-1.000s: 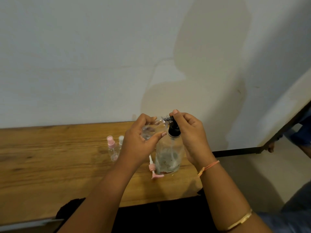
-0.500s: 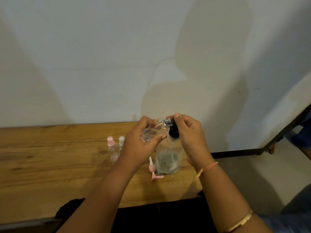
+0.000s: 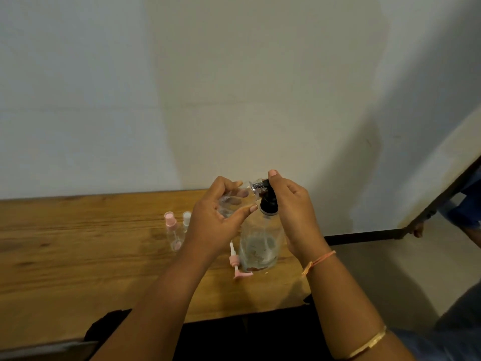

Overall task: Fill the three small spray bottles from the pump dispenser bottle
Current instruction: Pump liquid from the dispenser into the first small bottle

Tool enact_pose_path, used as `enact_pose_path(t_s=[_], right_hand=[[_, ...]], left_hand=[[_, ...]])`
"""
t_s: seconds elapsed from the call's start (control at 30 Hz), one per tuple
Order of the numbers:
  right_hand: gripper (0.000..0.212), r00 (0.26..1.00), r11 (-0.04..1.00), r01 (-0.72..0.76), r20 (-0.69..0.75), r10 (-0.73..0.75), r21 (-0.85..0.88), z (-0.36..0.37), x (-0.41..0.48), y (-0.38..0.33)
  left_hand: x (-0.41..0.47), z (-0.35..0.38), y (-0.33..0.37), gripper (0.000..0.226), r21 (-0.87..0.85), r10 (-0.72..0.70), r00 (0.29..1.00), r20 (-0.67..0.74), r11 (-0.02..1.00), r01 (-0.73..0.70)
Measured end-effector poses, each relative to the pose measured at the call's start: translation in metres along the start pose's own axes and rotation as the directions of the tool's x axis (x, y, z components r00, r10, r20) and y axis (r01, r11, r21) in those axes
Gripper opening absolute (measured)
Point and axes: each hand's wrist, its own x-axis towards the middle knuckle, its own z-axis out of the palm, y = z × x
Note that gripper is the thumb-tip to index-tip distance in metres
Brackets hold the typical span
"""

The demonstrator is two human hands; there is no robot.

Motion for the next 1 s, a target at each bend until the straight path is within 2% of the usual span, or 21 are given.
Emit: enact_pose_path(t_s=[0.37,0.5,0.7,1.0], right_hand=[[0.018,0.995,0.994,0.091,-0.030,-0.093,-0.066,0.0011,0.0051,0.0063],[0.032,0.998,0.998,0.057,-0.031,-0.058,-0.023,0.0000,0.0022,0.0061],[0.038,0.999,1.000,0.020,-0.035,-0.019,0.017,0.0006,0.0029,0.0045],[0.020,0.998,0.998,0.054,-0.038,-0.054,-0.019,0.0015,0.0083,0.0083]], left_hand=[[-0.0046,0.0056,-0.0063,0.031,-0.023,-0.013,1.000,-0.020,1.000,0.013],[-0.0038,0.0064,-0.0040,0.032,-0.036,0.010,0.999,-0.038,0.999,-0.011],[-0.0024,0.0079,-0.0049,0.030,-0.055,0.012,0.998,-0.058,0.998,-0.015],[-0.0055,0.0074,-0.0049,0.034,-0.040,0.005,0.999,-0.039,0.999,-0.007]])
